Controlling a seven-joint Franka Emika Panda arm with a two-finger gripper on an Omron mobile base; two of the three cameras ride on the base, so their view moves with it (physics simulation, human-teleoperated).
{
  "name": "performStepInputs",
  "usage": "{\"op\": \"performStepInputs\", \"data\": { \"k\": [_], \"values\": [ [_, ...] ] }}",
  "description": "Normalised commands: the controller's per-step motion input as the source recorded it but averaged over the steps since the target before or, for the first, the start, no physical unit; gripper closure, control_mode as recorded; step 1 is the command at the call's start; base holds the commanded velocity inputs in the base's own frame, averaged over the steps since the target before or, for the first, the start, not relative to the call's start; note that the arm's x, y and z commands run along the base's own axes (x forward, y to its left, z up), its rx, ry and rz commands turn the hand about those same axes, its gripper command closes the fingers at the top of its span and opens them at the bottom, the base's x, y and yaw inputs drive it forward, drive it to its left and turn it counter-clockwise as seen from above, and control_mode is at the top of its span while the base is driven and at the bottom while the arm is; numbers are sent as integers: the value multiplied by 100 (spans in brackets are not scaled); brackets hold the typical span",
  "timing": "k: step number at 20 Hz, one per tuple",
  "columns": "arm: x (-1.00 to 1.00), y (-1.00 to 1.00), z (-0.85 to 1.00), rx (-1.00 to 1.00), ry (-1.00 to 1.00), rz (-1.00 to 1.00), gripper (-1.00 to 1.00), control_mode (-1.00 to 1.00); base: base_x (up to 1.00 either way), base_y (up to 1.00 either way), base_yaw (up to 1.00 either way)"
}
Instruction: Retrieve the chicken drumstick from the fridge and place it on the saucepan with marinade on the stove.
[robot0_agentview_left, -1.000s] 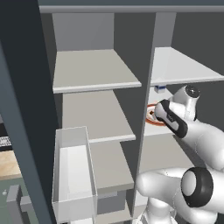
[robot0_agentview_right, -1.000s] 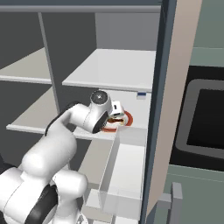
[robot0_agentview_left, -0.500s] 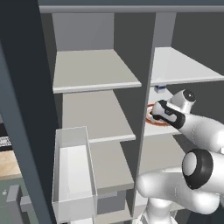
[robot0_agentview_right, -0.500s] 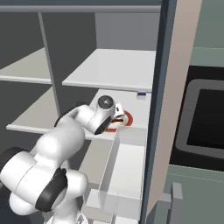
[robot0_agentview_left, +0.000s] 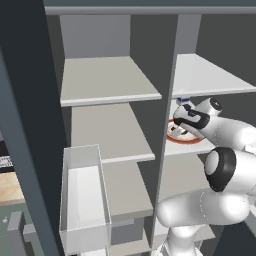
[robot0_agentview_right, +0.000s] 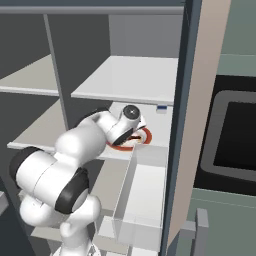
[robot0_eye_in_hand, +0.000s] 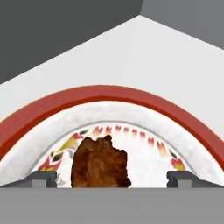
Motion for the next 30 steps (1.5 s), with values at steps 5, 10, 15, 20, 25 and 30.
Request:
{"op": "performStepInputs", "data": {
  "k": [5, 10, 15, 20, 25, 30],
  "values": [
    [33, -28, -14, 0, 1, 15, -100, -100, 0, 0, 0],
    [33, -18, -22, 0, 0, 16, -100, -100, 0, 0, 0],
    [21, 0, -33, -1, 0, 17, -100, -100, 0, 0, 0],
    [3, 2, -57, -6, 0, 16, 100, -100, 0, 0, 0],
    [3, 1, -54, -5, 0, 11, 100, -100, 0, 0, 0],
    [0, 0, -7, 0, 0, 1, 100, -100, 0, 0, 0]
  ]
}}
